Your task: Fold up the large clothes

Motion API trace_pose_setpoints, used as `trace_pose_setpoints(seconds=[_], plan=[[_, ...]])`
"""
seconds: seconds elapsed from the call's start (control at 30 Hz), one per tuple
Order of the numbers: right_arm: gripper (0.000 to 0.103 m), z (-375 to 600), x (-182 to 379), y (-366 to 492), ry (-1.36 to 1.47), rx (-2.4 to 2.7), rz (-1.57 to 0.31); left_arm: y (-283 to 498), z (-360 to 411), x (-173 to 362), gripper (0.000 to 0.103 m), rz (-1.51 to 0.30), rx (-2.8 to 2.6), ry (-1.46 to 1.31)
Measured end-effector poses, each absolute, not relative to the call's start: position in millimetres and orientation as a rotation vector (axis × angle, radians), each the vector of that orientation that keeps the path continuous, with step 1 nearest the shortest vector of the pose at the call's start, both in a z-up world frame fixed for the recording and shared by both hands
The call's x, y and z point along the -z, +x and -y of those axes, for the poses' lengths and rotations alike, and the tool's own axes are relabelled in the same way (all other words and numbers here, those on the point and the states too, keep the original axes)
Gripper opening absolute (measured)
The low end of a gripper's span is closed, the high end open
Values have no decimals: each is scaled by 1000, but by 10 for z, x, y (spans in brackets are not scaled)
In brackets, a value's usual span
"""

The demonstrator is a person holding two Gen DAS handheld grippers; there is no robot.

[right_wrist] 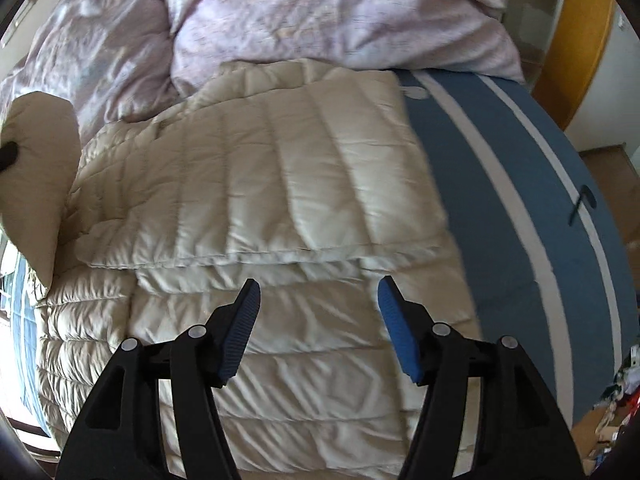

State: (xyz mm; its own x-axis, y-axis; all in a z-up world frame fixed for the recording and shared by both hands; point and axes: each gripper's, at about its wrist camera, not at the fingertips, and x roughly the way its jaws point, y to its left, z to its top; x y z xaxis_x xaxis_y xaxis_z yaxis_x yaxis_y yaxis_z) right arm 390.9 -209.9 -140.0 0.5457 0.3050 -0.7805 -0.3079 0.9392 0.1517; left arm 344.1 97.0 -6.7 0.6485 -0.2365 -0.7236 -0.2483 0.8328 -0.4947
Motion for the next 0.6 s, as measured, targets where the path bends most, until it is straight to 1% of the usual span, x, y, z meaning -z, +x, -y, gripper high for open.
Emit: trace_pose_setpoints(seconds=[0.23, 0.3, 0.33, 0.37, 0.43, 0.57, 0.6], plan=[[63, 2267, 1424, 3935, 3, -353, -926, 3688, -606, 399, 4, -992, 55, -587], [63, 2263, 1395, 3930, 4, -367, -918, 3683, -539, 403, 13, -1000, 84, -581], [63, 2248, 1380, 3922, 3, -372, -913, 3666, -526, 383, 29, -994, 96, -579], [63, 2219, 1353, 3915, 3, -383, -906, 3631, -534, 353, 48, -983, 108, -578], [63, 2153, 1293, 3896, 7, -407, -891, 3538, -594, 280, 63, -951, 102, -570], [61, 1916, 1154, 3872, 28, -492, -864, 3433, -794, 230, 63, -946, 41, -521], [57, 1819, 1115, 3867, 37, -529, -859, 3391, -889, 250, 63, -950, 12, -513]])
